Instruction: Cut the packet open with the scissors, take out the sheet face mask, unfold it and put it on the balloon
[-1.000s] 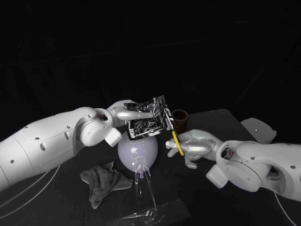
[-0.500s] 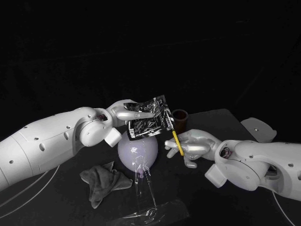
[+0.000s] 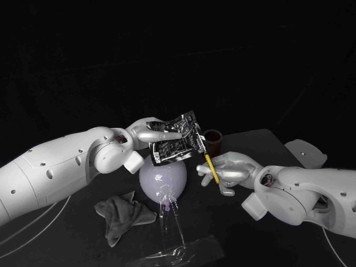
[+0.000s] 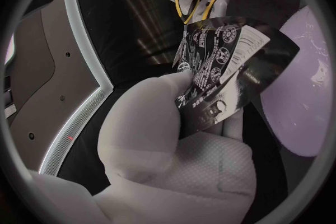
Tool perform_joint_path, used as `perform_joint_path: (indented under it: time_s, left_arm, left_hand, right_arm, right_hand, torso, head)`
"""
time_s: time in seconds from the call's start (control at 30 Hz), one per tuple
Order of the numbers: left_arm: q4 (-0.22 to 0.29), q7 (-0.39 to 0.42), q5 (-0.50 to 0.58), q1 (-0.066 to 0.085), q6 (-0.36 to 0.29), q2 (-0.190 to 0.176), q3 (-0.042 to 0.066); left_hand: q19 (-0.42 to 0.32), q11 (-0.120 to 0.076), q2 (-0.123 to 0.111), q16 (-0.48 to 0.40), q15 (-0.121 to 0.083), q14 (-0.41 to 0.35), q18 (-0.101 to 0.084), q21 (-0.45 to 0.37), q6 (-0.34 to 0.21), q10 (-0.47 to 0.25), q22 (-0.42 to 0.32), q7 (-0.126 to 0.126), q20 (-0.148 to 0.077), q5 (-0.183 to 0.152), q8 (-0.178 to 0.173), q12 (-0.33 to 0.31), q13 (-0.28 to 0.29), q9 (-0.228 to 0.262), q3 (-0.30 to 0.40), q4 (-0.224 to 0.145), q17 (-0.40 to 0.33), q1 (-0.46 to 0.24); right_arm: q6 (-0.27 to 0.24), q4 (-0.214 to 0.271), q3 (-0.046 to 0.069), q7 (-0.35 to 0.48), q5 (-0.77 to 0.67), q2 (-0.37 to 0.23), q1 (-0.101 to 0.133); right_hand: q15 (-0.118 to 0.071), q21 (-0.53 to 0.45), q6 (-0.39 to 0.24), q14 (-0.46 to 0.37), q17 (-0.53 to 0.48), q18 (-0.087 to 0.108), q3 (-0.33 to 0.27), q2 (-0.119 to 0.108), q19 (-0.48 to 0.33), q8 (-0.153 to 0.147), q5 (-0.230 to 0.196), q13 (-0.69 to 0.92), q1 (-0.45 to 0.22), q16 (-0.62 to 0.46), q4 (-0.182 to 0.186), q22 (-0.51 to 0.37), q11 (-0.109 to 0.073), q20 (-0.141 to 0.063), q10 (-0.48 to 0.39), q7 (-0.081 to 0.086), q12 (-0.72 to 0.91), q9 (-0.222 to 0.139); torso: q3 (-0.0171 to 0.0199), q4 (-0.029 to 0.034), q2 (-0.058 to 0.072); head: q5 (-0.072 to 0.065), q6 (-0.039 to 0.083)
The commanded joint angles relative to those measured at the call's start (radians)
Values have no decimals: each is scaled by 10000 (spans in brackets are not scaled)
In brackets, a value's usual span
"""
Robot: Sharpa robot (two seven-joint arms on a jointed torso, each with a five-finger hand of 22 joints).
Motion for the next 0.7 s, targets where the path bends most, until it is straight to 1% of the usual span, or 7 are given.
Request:
perform_joint_path:
  time_s: [0.03,0.27,0.3,0.4,0.5,0.53,0.7]
  left_arm:
    - [32,51,-83,-6,304,15,-12]
    - [20,48,-83,-6,302,7,-12]
    - [18,49,-83,-6,301,6,-12]
    - [12,49,-83,-6,307,-1,-13]
    - [9,50,-83,-6,322,-11,-13]
    - [9,51,-85,-6,328,-16,-13]
    - [32,71,-173,-6,347,-35,-13]
  left_hand:
    - [41,-16,107,43,-61,26,132,63,64,76,8,13,-43,69,70,54,8,1416,-58,-2,16,-28]
    - [39,-19,109,57,-63,21,132,70,64,79,12,11,-45,69,69,57,15,1425,-62,-1,33,-28]
    - [39,-19,109,57,-63,21,132,70,64,79,12,11,-45,69,69,57,15,1425,-62,-1,33,-28]
    - [39,-19,109,57,-63,21,132,70,64,79,12,11,-45,69,69,57,15,1425,-62,-1,33,-28]
    - [38,-20,110,65,-64,19,132,73,64,81,15,10,-46,69,69,59,19,1430,-65,-1,42,-27]
    - [38,-20,110,65,-64,19,132,73,64,81,15,10,-46,69,69,59,19,1430,-65,-1,42,-27]
    - [38,-20,110,65,-64,19,132,73,64,81,15,10,-46,69,69,59,19,1430,-65,-1,42,-27]
  right_arm:
    - [-107,3,34,273,6,-11,30]
    - [-14,25,34,284,-68,-78,30]
    - [14,28,34,290,-80,-90,31]
    - [145,32,34,303,-120,-129,32]
    - [332,51,34,294,-175,-172,35]
    - [416,62,34,285,-199,-192,37]
    - [712,109,34,226,-279,-274,55]
  right_hand:
    - [-77,36,58,626,365,-44,-34,104,-13,33,0,9,-35,13,0,-1,-897,-78,967,9,44,8]
    - [-49,-106,-144,612,286,-33,-296,126,-87,-44,-1,96,-64,-22,34,-82,-848,-99,653,71,-70,58]
    - [4,-205,-336,601,242,-19,-376,97,-141,-160,1,35,-90,-40,44,-140,-775,-83,336,163,-249,29]
    - [380,-548,-1246,541,51,-14,-621,48,-347,-751,2,-366,-160,-113,87,-342,-295,145,-959,619,-1044,-183]
    - [530,-711,-1556,505,-31,-2,-690,-7,-450,-997,-4,-547,-207,-138,122,-439,-123,285,-1291,810,-1272,-311]
    - [688,-904,-1900,455,-135,34,-637,-129,-576,-1275,-11,-747,-279,-165,169,-557,42,430,-1585,983,-1462,-473]
    - [809,-1108,-2061,388,-243,126,-236,-443,-718,-1484,-2,-1050,-479,-178,202,-691,171,620,-1806,1109,-1589,-644]
  torso:
    - [-3,7,2]
    - [-3,4,-1]
    - [-3,4,-1]
    - [-2,1,-1]
    - [4,3,0]
    - [4,4,1]
    - [6,0,0]
  head:
    - [20,1]
    - [23,11]
    - [23,11]
    - [23,32]
    - [26,33]
    - [31,37]
    - [54,40]
